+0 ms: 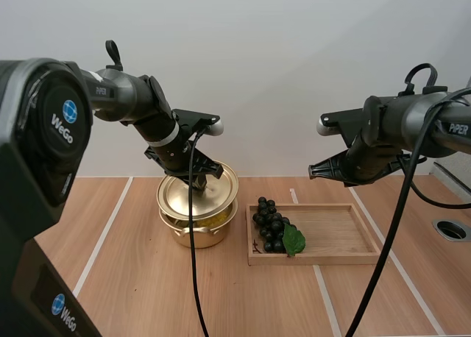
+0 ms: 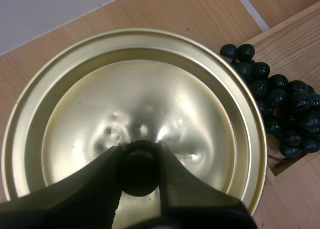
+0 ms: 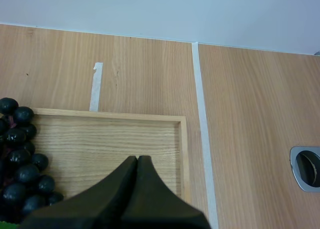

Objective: Open the pot, put the pineapple inside, and close it

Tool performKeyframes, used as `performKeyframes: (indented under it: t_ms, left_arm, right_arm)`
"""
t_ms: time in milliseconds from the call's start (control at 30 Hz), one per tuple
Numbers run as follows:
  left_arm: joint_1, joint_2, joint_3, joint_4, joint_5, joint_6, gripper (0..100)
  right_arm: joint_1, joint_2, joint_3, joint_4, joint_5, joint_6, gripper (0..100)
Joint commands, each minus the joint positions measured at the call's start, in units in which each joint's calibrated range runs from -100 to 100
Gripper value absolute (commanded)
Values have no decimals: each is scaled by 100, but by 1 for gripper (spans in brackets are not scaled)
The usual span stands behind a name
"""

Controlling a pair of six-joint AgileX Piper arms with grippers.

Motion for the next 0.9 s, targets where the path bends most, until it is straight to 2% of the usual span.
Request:
performKeyframes:
  t_ms: [0,300,867]
  left_arm:
    - [19,18,-10,-132,-142,30,0]
    - [19,421,-10,-132,-109,30,0]
    - [19,432,-10,-98,-68,30,0]
  right_arm:
    - [-21,-53,35,-47,-124,-59,0]
    - [-21,-53,35,-47,-124,-59,0]
    - [-21,-53,35,-47,-124,-59,0]
